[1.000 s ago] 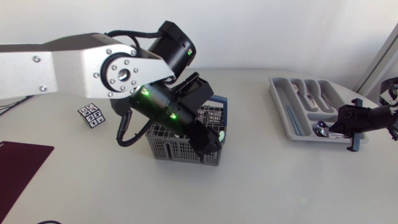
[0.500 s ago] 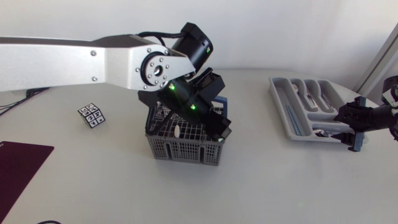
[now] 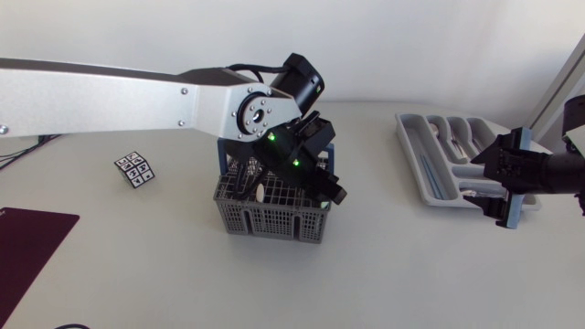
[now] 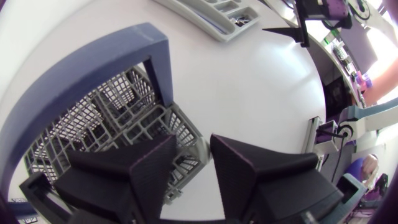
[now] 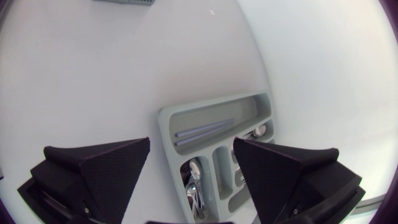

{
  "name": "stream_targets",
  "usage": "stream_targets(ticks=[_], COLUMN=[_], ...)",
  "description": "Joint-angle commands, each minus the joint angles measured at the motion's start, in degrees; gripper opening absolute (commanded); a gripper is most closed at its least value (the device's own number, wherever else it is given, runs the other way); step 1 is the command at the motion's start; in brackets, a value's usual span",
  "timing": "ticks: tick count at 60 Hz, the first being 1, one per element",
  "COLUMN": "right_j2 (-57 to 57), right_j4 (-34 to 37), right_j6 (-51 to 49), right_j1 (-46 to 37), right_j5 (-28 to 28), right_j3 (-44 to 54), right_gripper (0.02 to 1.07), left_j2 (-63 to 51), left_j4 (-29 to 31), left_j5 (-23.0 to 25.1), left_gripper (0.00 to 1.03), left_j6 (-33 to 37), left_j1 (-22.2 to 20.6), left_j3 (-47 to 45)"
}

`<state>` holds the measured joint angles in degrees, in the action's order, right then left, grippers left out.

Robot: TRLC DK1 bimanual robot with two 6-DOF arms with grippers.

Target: Transfer all utensils from the basket to the drawer tray.

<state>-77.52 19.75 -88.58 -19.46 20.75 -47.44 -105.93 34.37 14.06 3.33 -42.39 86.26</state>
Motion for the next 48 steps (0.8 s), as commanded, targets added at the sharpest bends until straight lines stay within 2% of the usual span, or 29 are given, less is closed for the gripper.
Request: stream_targets(ticks=[1, 9, 13, 21, 30, 48], right_j2=[3.2, 6.1, 6.9, 9.2, 12.5, 16.3], right_j4=[1.0, 1.8, 2.4, 3.2, 4.0, 5.7], right_j6=[1.8, 3.8, 4.5, 6.0, 8.6, 14.8], right_j1=[1.7, 4.2, 5.1, 7.8, 12.2, 21.4], right_j5=[0.1, 0.0, -0.1, -0.5, -1.6, -3.8], right_j3=[2.8, 3.6, 3.8, 5.5, 7.5, 7.9], right_gripper=[1.0, 1.0, 1.0, 1.0, 1.0, 1.0], left_j2=[-1.2, -0.7, -0.4, 1.1, 3.8, 6.2], left_j4=[-0.2, -0.2, -0.1, 0.0, 0.2, 2.9], left_j5=[-0.1, 0.3, 0.5, 2.7, 8.6, 11.9], left_gripper=[0.2, 0.06, 0.04, 0.04, 0.04, 0.04], left_j6=[-1.5, -2.1, -2.2, -2.5, -3.8, -5.2], left_j1=[0.6, 1.2, 1.3, 2.1, 3.5, 4.6], left_j3=[1.5, 1.3, 1.2, 1.0, 0.8, 3.0])
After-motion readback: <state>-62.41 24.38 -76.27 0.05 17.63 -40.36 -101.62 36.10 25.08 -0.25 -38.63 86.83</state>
